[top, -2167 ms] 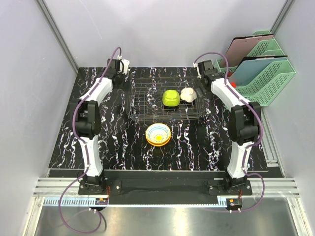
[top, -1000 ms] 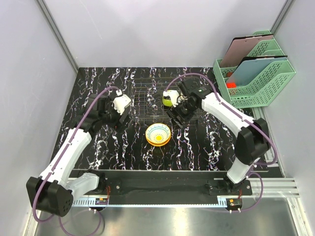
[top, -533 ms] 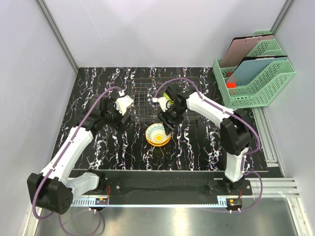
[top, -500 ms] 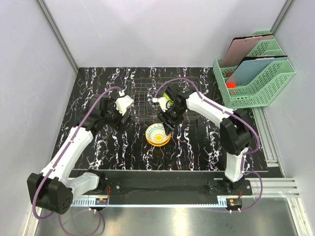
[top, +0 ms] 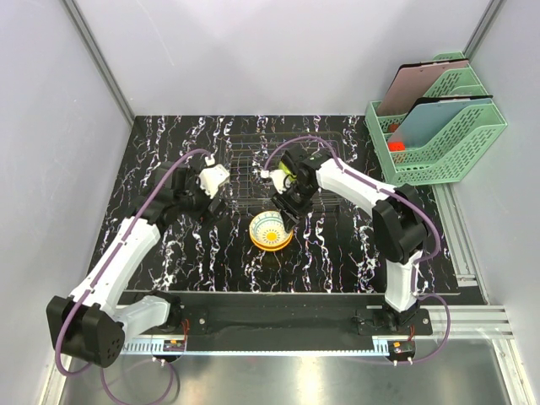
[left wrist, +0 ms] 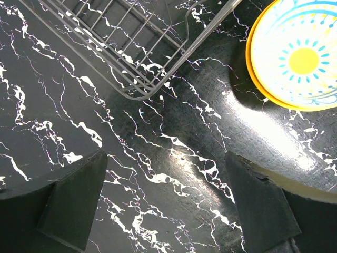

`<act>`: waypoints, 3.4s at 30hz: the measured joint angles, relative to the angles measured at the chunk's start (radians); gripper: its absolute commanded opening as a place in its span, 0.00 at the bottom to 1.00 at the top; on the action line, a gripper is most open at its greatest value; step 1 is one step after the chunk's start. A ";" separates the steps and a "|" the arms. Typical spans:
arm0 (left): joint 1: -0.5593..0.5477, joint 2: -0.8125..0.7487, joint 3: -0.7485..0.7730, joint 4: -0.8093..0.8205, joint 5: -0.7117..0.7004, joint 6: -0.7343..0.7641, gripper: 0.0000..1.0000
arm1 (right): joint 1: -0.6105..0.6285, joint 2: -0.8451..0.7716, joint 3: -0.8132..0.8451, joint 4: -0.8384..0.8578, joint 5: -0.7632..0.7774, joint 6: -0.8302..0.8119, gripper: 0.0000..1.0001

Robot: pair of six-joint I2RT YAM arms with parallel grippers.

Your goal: Load the bowls into the dish rack

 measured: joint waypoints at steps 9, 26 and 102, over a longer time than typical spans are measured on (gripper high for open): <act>-0.006 0.012 0.000 0.002 -0.004 0.007 0.99 | 0.005 0.018 0.017 0.002 0.007 0.016 0.14; -0.056 0.192 0.119 0.015 0.057 -0.051 0.99 | 0.007 0.014 0.087 -0.004 0.079 0.024 0.08; -0.260 0.387 0.026 0.341 0.306 -0.119 0.40 | -0.023 -0.016 0.195 -0.164 -0.013 -0.058 0.00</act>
